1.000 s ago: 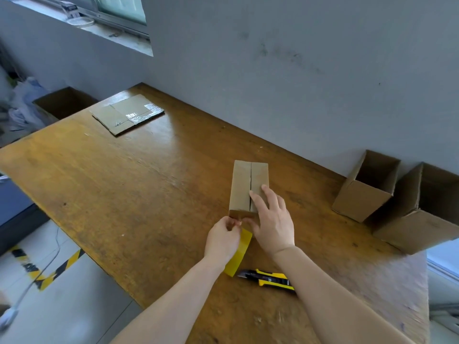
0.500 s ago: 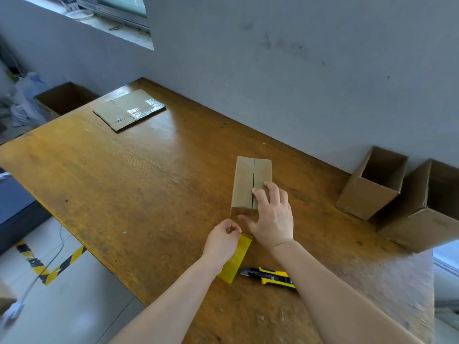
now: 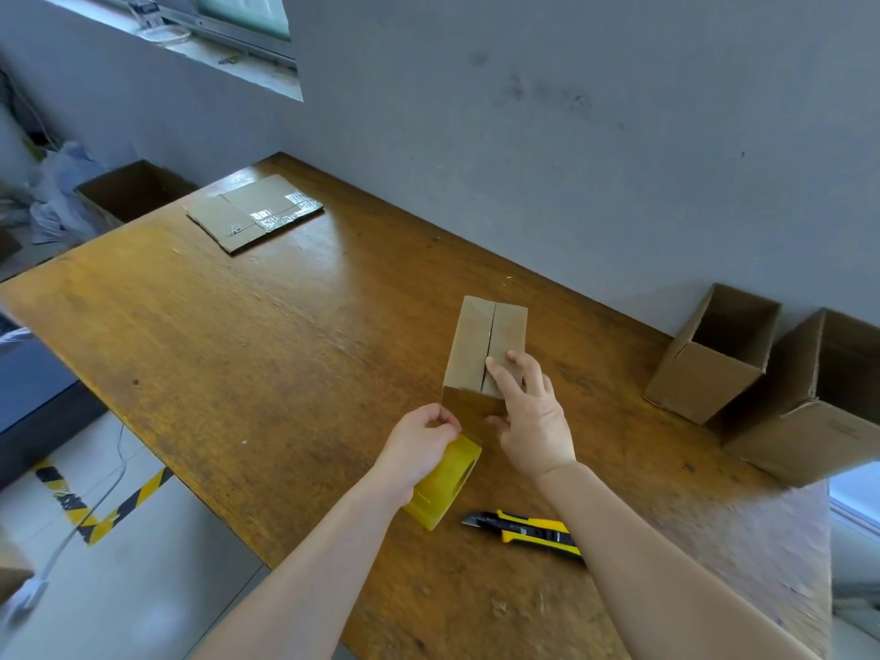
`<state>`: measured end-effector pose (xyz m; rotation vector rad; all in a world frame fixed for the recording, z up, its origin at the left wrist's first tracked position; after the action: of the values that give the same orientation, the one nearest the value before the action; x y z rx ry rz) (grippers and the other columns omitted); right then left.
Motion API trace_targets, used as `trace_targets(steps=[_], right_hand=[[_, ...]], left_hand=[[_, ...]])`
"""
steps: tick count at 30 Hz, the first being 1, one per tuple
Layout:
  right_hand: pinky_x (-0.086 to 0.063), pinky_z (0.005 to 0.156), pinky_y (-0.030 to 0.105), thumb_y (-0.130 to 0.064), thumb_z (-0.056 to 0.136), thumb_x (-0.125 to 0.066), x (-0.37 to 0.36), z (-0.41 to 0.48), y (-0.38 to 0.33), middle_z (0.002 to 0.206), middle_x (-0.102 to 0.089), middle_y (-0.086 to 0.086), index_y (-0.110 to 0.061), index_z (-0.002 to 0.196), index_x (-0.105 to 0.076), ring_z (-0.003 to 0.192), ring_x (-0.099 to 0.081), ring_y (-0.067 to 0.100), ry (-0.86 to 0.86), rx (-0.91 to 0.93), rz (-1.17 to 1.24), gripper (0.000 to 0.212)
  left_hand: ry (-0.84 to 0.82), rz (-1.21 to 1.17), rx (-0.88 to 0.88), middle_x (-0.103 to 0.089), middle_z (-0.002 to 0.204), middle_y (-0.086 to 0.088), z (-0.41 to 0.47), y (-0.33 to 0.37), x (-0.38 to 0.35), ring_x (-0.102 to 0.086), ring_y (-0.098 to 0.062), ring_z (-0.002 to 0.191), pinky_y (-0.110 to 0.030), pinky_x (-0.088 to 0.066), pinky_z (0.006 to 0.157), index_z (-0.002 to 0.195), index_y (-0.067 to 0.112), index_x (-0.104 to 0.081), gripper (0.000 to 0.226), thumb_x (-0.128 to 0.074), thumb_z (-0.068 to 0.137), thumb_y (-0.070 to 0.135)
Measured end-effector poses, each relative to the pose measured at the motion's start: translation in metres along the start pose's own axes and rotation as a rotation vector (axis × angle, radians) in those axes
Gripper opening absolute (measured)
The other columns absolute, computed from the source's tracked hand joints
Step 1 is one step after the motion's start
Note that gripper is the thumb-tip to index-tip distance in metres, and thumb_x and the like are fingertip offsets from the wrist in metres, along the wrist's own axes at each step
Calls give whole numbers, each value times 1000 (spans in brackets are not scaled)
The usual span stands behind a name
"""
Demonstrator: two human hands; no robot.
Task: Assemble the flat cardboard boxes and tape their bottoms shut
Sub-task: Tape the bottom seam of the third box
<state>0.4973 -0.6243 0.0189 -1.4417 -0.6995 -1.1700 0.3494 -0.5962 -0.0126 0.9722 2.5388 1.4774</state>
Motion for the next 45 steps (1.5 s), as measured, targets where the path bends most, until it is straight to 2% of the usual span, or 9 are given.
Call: trace_targets(steps=[6, 16, 19, 21, 27, 32, 36, 41, 45], right_hand=[[-49, 100, 36, -28, 87, -70, 8, 0, -1, 153, -17, -4, -30, 147, -34, 134, -30, 20, -22, -37, 53, 70], [-41, 108, 36, -11, 88, -63, 19, -1, -9, 156, -22, -5, -29, 147, -38, 140, -29, 20, -24, -136, 168, 67], [-49, 90, 27, -19, 90, -62, 54, -13, -16, 123, -56, -6, -22, 118, -64, 117, -51, 14, 281, -174, 458, 28], [-50, 76, 24, -27, 91, -63, 59, -15, -30, 100, -63, -9, -23, 97, -68, 96, -59, 9, 249, -171, 705, 8], [-53, 68, 25, -19, 90, -67, 76, -7, -51, 80, -67, -7, -18, 82, -71, 77, -61, 10, 171, -177, 758, 9], [-51, 67, 27, -17, 92, -63, 103, -1, -65, 84, -60, -9, -19, 82, -65, 80, -56, 10, 203, -37, 469, 11], [-48, 70, 25, -19, 92, -62, 117, 2, -75, 88, -61, -8, -20, 84, -66, 83, -53, 10, 177, 52, 265, 9], [-53, 75, 28, -19, 93, -64, 125, 4, -67, 92, -68, -8, -17, 92, -74, 87, -60, 9, 193, 41, 380, 10], [-47, 70, 11, -35, 93, -62, 118, -3, -52, 115, -59, -14, -19, 132, -54, 93, -59, 2, 250, -101, 572, 43]], left_hand=[[-29, -31, -55, -65, 96, -5, -10, 25, 12, -59, -23, 91, -35, -48, 77, 90, 22, -67, 14, -55, 96, 23], [9, -55, -157, -64, 100, -4, -31, 62, 38, -57, -24, 96, -38, -47, 82, 87, 24, -67, 16, -54, 96, 26], [42, -108, -183, -65, 99, -6, -36, 69, 44, -58, -26, 95, -40, -49, 83, 86, 25, -66, 16, -54, 97, 27], [64, -152, -207, -66, 98, -7, -39, 74, 47, -58, -26, 93, -41, -50, 82, 86, 25, -66, 16, -54, 97, 26], [77, -141, -273, -66, 97, -3, -43, 83, 50, -60, -26, 94, -45, -51, 87, 95, 27, -65, 12, -53, 99, 26], [132, 265, -498, -55, 114, 10, -49, 111, 56, -54, -9, 102, -29, -48, 90, 138, 43, -45, 48, -60, 96, 29], [275, 580, -859, -63, 94, 10, -66, 148, 54, -55, -9, 92, -28, -49, 81, 98, 21, -74, 12, -71, 87, 22], [381, 671, -983, -56, 84, 10, -77, 165, 46, -49, -8, 76, -12, -29, 59, 90, 17, -68, 7, -62, 93, 18], [439, 620, -948, -56, 87, 8, -72, 166, 46, -48, -9, 76, -14, -28, 59, 89, 17, -58, 9, -53, 97, 17]])
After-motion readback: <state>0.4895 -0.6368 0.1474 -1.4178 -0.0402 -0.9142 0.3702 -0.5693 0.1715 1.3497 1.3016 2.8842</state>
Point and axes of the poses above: each hand's wrist, its own z-axis towards the middle knuckle, its own x-axis out of the back of the hand, y = z × x, the point moved 9 cm from there along z, towards the middle knuckle
